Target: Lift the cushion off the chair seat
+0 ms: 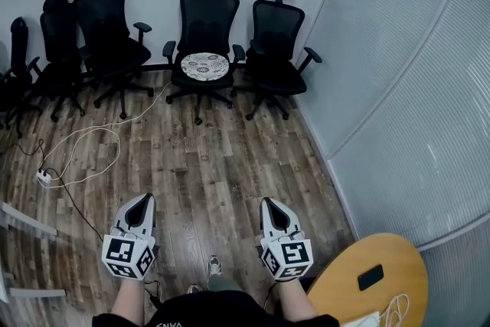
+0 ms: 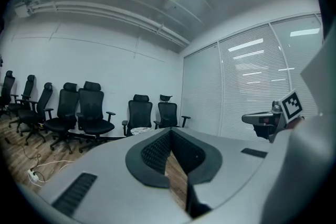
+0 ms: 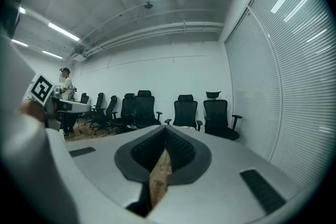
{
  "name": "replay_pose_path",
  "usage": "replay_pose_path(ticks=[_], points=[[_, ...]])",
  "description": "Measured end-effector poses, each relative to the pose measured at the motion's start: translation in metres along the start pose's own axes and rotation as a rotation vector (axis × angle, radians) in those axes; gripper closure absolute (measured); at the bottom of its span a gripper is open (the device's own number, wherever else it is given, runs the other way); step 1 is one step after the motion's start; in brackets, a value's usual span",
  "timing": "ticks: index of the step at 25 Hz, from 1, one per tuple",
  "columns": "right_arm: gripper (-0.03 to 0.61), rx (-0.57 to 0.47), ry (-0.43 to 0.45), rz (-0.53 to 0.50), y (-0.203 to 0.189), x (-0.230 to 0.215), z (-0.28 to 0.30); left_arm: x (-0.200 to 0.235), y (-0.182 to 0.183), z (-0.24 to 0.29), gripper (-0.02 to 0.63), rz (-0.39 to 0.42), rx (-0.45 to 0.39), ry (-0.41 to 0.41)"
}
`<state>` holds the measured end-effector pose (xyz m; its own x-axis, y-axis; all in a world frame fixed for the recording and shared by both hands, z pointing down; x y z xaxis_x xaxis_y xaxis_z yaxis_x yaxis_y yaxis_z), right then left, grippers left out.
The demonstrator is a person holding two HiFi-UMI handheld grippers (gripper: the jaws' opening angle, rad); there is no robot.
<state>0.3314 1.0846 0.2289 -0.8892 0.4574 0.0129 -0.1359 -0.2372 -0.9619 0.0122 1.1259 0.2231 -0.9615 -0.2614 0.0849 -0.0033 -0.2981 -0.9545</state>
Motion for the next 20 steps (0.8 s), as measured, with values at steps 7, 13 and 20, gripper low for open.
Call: replay_pose_path(ticks=[7, 13, 20], points=[[0.561, -0.01, 0.013, -0.009, 0.014, -0.032, 0.039, 0.003, 0.015, 0.042, 0.603, -0.003, -0.008, 0.016], [0.561, -0.016, 0.028, -0.012, 0.02, -0.055, 0.068, 0.004, 0.025, 0.076, 0.603, -0.004, -0.015, 0.033], [0.561, -0.015, 0.049, -0.022, 0.028, -0.087, 0.096, -0.004, 0.035, 0.113, 0.603, -0.01, -0.017, 0.052]])
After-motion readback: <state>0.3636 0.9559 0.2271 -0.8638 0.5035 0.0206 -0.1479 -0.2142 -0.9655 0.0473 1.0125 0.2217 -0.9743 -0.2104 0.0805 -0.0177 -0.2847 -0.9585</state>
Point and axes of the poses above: the fingertips, and each gripper's own axes: z forward along the fingers, x to its left, y out of its top, the point moved 6 cm from there along -z, backward along the fingers, and after that the axes turned 9 degrees about x, right-handed, at the moved point
